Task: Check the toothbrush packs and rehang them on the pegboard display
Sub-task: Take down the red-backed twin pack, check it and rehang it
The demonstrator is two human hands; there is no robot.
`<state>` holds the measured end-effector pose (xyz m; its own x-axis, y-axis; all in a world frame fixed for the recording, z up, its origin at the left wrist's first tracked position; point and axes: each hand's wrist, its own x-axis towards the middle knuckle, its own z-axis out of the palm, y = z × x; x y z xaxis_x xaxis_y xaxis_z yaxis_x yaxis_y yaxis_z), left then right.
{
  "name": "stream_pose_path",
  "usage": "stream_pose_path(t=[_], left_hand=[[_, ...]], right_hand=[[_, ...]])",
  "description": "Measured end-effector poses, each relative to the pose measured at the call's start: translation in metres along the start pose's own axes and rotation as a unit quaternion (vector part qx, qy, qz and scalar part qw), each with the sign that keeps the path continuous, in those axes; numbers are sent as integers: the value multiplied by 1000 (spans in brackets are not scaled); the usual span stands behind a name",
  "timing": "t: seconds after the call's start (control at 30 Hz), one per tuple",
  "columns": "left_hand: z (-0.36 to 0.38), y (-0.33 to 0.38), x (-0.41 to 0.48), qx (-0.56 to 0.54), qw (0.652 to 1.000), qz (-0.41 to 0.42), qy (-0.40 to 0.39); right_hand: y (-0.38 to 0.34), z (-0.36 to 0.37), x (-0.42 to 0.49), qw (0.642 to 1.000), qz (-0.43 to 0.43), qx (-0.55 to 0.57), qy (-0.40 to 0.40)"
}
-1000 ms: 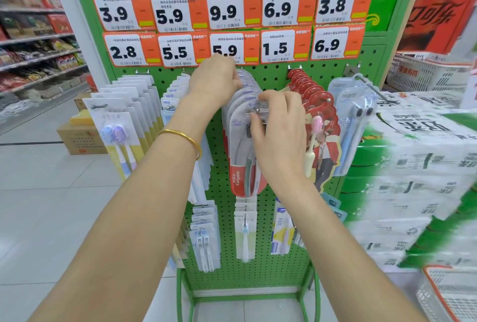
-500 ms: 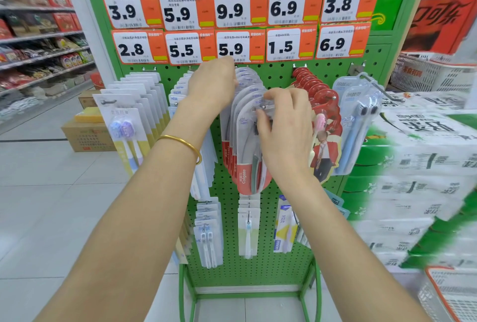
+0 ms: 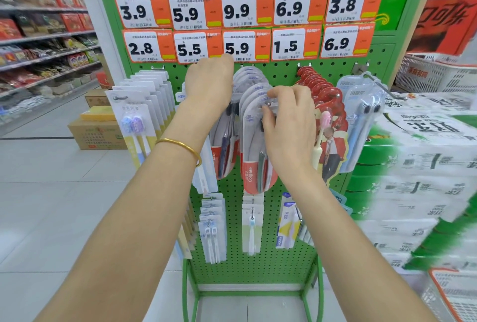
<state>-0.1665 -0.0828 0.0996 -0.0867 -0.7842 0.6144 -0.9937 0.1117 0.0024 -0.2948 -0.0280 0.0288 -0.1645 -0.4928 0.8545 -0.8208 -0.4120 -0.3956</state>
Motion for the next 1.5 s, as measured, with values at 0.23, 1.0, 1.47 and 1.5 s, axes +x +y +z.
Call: stream_pose_path(t=[0.23,1.0,1.47,1.5], left_hand=[[-2,1,-8,39,999,0,32],[-24,17,-92,25,993,-25,111],[20,3,-224,-379,899,-217,20],[26,2,-228,-415,879,-233,10]], right_hand=[[-2,-4,-1,1000,0,-22,6],[-9,-15,-52,1000,-4,22,13],[23,-14,-165,886,217,201,-358],[24,-15,-169,861,246,228,-383]])
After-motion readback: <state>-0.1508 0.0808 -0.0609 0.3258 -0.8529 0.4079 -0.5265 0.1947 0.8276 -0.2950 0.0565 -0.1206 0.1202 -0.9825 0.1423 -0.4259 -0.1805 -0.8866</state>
